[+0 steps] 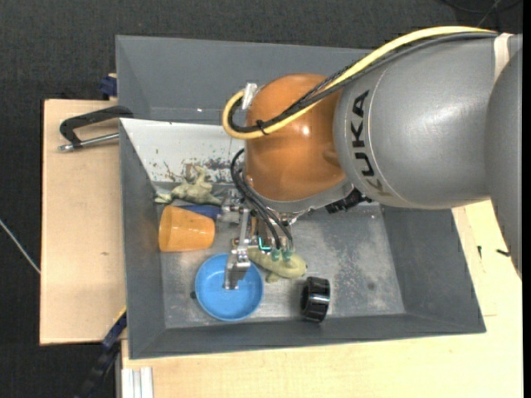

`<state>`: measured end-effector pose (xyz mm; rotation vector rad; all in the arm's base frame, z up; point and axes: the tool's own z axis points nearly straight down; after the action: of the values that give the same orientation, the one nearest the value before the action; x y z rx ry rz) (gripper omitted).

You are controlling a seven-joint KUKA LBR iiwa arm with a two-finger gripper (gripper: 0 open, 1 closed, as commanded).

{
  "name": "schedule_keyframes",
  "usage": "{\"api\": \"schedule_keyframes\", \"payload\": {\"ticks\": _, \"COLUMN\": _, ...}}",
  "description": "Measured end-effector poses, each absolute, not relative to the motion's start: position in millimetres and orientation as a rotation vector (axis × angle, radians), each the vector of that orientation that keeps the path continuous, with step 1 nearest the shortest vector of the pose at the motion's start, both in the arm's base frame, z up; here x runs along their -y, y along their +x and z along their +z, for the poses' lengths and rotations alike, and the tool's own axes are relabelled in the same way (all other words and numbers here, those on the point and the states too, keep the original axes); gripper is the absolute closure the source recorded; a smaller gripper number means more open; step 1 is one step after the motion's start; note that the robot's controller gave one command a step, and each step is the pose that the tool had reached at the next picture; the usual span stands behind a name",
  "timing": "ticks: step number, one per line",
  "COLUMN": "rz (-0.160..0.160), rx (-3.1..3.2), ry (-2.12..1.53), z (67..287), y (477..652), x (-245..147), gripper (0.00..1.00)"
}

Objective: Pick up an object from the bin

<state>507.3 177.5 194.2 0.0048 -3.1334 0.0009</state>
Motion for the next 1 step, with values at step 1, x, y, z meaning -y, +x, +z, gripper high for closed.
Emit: {"api": "schedule_keyframes", "payload": {"ticks": 1, "rz": 0.001, "rx": 3.107, "ry": 0.422, "z": 83.7, "y": 507.5, "x": -136.3, "gripper": 0.0}}
